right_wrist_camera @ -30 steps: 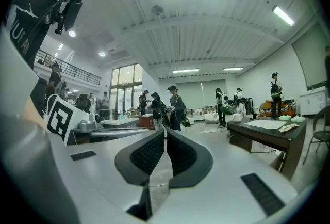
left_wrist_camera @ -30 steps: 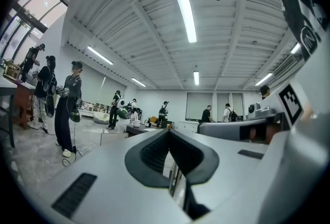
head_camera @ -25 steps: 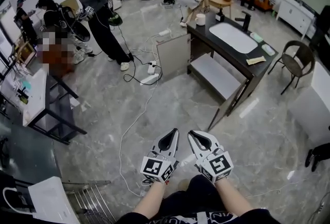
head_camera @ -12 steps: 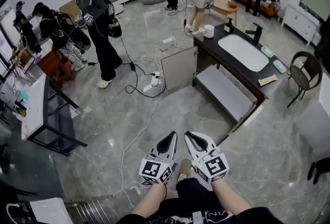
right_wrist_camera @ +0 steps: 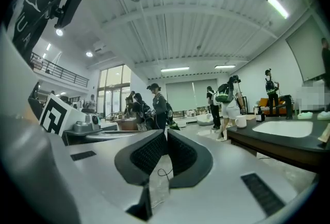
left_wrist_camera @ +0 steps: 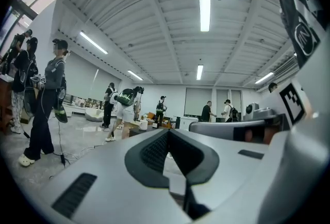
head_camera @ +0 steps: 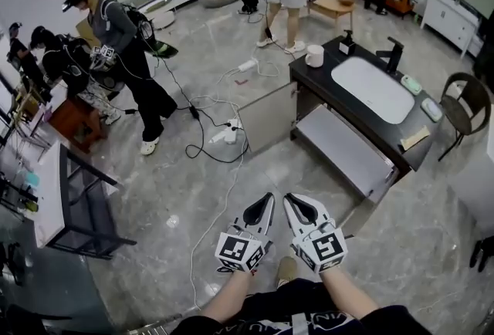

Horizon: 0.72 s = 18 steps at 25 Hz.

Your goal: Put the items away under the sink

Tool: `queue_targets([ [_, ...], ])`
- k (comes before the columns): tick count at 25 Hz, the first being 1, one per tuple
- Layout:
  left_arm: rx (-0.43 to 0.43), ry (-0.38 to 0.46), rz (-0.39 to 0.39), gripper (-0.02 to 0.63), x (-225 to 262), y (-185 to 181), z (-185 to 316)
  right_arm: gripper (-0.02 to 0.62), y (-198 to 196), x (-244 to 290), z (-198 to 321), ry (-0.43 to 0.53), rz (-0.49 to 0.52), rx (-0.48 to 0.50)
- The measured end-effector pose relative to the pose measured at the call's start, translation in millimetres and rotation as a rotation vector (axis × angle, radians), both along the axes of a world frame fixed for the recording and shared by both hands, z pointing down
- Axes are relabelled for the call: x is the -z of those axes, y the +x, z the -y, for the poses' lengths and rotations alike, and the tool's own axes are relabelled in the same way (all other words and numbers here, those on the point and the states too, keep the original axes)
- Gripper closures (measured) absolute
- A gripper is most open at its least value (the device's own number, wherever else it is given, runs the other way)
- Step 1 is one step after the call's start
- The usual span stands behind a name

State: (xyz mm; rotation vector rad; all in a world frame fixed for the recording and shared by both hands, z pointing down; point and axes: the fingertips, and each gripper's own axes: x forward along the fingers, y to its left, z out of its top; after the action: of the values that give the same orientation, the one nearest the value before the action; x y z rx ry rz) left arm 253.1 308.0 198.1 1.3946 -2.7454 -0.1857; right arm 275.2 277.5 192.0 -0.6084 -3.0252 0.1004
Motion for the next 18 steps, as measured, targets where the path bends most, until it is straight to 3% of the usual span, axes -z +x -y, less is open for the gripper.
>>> queue_targets([
  [7,-0.051,-0.007,0.004,0.598,4.0,-51.5,28.8,0.557,-50.8,3.6,25.0,-0.015,-0.003,-0.038],
  [18,-0.235,0.023,-0.001,0.598,1.0,-167.9,79.9,0.557,-161.1,-1.6,74.0,-0.028,-0.022,-0.235],
])
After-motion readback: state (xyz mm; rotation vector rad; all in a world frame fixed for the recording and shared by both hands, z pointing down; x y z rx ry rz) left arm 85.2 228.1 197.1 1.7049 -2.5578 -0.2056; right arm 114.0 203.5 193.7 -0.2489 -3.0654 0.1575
